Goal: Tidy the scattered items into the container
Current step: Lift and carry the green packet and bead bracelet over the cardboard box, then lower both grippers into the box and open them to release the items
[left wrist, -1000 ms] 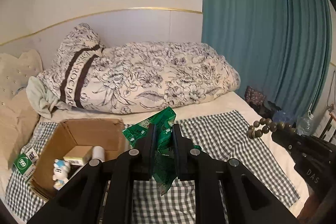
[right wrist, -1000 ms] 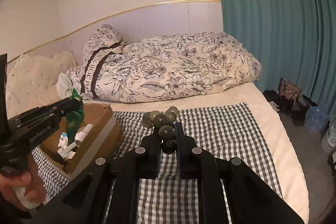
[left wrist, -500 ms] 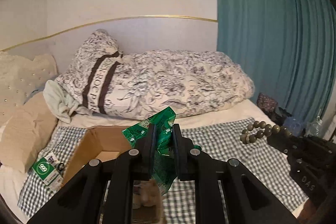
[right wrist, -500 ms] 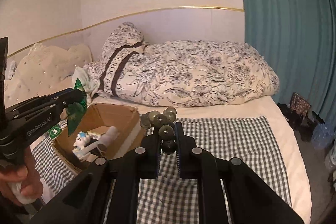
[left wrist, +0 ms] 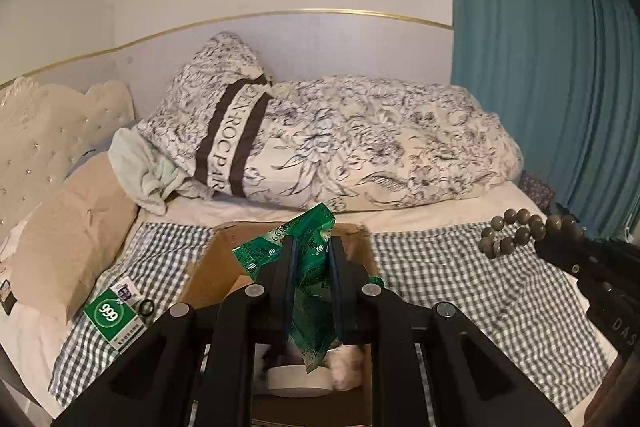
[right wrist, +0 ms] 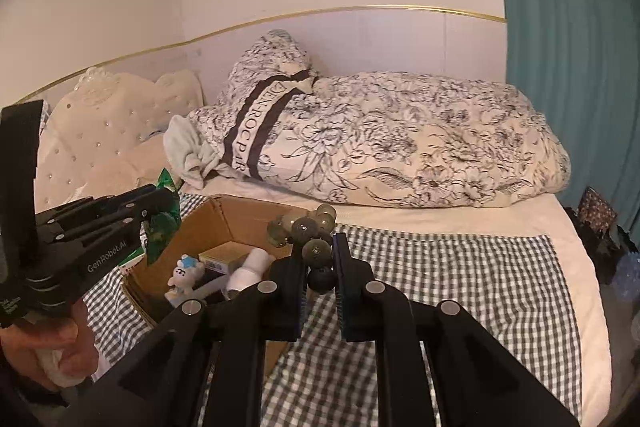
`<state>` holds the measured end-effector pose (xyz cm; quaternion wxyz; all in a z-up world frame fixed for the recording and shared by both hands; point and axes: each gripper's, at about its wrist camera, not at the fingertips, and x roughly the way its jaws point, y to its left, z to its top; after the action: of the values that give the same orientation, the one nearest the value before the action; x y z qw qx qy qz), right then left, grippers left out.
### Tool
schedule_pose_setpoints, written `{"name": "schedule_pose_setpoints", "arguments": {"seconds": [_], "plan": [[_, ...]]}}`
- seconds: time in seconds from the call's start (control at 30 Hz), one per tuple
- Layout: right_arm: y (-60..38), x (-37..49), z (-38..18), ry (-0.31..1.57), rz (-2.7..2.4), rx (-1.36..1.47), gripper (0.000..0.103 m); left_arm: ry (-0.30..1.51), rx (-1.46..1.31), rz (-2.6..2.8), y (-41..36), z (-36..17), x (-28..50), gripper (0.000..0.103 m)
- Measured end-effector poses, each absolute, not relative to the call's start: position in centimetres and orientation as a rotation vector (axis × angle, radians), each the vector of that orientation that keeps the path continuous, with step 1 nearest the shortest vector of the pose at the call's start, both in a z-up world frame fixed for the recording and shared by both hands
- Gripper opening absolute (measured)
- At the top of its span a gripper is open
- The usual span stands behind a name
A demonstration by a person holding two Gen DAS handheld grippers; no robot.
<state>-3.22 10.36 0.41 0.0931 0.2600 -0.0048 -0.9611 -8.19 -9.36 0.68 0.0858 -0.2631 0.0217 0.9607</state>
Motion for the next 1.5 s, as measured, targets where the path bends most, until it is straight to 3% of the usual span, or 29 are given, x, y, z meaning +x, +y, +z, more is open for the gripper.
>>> {"name": "schedule_pose_setpoints", "arguments": {"seconds": [0.9,0.97,1.0,1.03,1.1,1.5], "plan": [[0.7,-12.2,-6.0,0.100,-2.615,0.978,0.011,0.097,-1.196,2.780,-15.2,-7.0,-15.3,0.016],[0.2,-12.7,-6.6,0.110,-2.598,0.997,0.011,0.092,-1.234,2.777,-15.6,-7.7,-15.7,0.021],[0.0,-13.0,-6.9,0.115,-2.590,1.005,0.011,0.086,-1.250,2.771,-15.7,-8.0,-15.9,0.033],[-0.3,-13.2,-7.2,0.120,-2.582,1.015,0.011,0.078,-1.268,2.764,-15.9,-8.2,-16.1,0.059],[-0.7,-13.6,-8.0,0.125,-2.564,1.039,0.011,0.066,-1.276,2.767,-16.1,-8.4,-16.2,0.078],[-2.6,-15.0,-11.1,0.156,-2.491,1.126,0.012,0.045,-1.286,2.789,-17.1,-8.1,-16.3,0.078]]}}
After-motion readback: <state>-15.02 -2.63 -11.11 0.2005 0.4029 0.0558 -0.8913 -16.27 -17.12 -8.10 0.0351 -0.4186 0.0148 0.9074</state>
